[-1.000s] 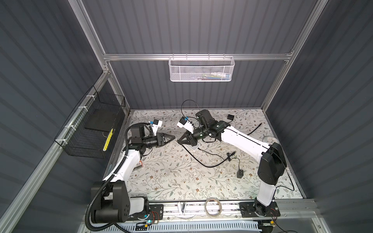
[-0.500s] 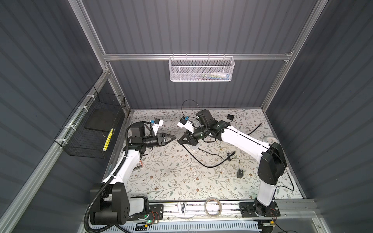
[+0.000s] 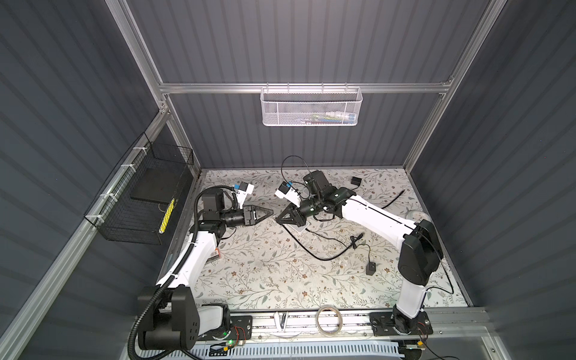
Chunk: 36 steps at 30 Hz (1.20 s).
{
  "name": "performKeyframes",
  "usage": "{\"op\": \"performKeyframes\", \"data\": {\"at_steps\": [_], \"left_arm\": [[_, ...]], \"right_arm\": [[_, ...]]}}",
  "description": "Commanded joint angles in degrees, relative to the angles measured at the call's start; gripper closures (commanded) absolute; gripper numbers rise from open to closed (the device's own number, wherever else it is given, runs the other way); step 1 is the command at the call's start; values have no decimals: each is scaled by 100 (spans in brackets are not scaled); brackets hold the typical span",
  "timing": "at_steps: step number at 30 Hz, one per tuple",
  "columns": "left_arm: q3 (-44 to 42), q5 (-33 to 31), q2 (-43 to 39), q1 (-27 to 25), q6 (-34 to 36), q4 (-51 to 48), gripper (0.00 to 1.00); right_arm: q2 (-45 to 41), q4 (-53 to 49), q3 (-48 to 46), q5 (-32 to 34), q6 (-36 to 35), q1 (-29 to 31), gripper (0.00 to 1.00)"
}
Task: Insert the plug into the switch port
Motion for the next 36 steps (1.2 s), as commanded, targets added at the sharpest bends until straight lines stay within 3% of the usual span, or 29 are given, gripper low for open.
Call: {"op": "performKeyframes", "data": {"at_steps": [1, 24, 29, 36], "left_arm": [[183, 100, 52, -60, 269, -200, 67], [346, 72, 152, -173, 579, -592, 86], [347, 33, 143, -166, 579, -625, 95], [353, -107, 151, -166, 545, -651, 100]], "right_arm": [[41, 59, 97, -149, 35, -14, 100], [167, 28, 241, -106, 8, -12, 100], [167, 11, 221, -21, -7, -13, 100], [67, 24, 130, 326, -51, -7, 84]]}}
